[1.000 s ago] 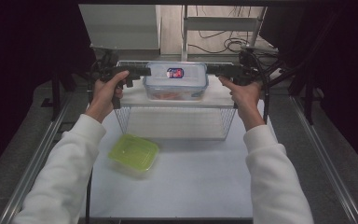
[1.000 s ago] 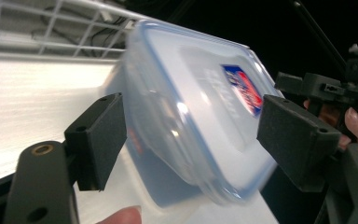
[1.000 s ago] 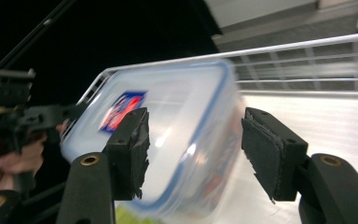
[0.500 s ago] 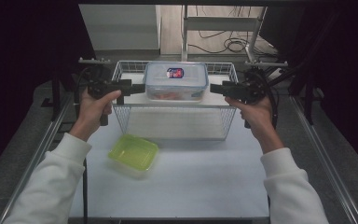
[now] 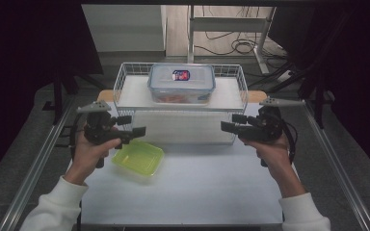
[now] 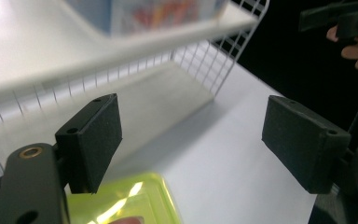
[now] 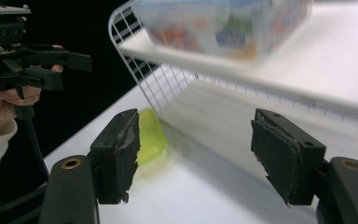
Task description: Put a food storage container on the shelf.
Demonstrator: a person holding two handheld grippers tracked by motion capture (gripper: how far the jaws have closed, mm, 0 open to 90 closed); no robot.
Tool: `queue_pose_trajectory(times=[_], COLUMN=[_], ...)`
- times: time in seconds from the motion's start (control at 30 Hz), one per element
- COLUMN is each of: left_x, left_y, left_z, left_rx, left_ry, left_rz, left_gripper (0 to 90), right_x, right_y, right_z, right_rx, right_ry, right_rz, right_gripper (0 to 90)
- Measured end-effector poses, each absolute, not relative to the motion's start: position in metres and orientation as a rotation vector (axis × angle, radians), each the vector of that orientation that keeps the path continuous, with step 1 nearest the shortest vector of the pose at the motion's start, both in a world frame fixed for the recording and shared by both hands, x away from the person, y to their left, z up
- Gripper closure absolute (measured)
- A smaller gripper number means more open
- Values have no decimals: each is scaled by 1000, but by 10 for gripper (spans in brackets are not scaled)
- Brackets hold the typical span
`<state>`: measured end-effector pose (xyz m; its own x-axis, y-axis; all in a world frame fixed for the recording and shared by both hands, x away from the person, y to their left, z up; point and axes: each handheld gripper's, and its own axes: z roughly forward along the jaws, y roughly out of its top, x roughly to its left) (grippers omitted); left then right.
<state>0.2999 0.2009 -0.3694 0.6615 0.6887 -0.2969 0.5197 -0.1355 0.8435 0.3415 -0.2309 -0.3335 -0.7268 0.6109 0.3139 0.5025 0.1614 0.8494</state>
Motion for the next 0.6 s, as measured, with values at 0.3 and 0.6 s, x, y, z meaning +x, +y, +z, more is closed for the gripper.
queue_pose_trajectory(times=[0.3,0.6], left_x=[280,276], left_y=[195,187], left_z=[-403,-419], left_rx=[1890,1963], left_ry=[991,1002], left_rz=[179,175], left_gripper=[208,227], right_x=[310,298], right_y=[-244,-250], right_z=[-383,-412], right_rx=[1124,1153], right_ry=[2402,2445], right_rz=[1468,1409], right_gripper=[324,324])
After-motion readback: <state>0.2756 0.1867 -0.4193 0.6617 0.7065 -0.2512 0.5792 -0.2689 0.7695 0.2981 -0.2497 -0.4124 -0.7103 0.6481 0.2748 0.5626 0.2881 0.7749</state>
